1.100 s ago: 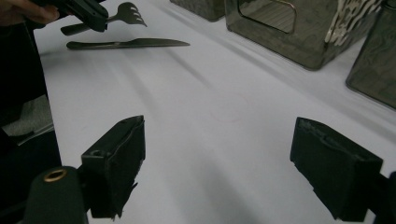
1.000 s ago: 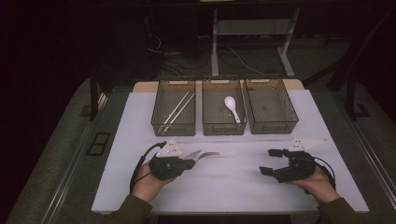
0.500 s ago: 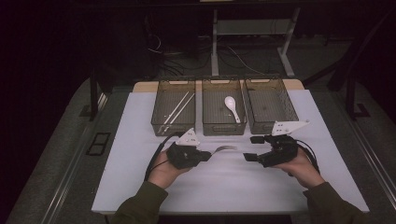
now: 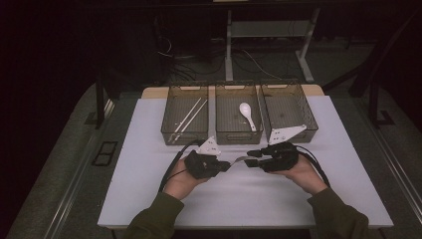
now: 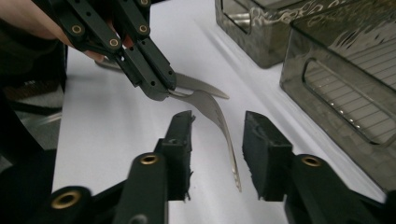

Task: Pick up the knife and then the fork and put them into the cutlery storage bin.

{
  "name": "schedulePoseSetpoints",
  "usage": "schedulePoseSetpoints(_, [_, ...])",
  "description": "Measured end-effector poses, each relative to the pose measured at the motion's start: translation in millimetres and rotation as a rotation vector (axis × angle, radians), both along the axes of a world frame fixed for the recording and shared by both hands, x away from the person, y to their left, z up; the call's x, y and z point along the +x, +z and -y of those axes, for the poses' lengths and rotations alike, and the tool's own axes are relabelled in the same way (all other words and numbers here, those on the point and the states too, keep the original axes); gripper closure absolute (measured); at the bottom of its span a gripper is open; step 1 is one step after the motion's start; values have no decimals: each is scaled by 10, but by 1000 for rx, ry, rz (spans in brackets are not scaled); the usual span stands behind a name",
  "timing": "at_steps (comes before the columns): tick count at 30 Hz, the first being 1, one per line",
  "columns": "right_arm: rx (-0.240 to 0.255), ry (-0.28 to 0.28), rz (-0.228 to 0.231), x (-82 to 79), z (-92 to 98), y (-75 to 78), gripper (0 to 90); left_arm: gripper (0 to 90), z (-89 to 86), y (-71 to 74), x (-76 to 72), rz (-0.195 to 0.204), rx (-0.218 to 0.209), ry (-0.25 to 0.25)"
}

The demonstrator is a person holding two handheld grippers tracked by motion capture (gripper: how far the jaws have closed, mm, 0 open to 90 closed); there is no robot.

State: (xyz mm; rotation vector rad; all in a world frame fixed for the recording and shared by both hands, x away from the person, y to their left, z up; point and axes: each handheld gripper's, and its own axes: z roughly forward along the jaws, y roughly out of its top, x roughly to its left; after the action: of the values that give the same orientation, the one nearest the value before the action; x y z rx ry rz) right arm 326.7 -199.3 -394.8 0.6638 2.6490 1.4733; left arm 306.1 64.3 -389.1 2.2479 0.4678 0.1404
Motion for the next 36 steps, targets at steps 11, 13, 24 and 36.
schedulePoseSetpoints(11, [-68,3,32,-31,-30,-19,813,872,31,4,-26,12,21,-22])
schedulePoseSetpoints(13, [-76,5,36,-37,-33,-19,826,871,30,12,-34,13,15,-21])
schedulePoseSetpoints(24, [-78,34,23,-64,-19,-19,878,804,-17,26,-41,59,0,-17])
schedulePoseSetpoints(36, [-86,-75,53,-21,251,33,878,426,-378,-13,-86,59,-86,81])
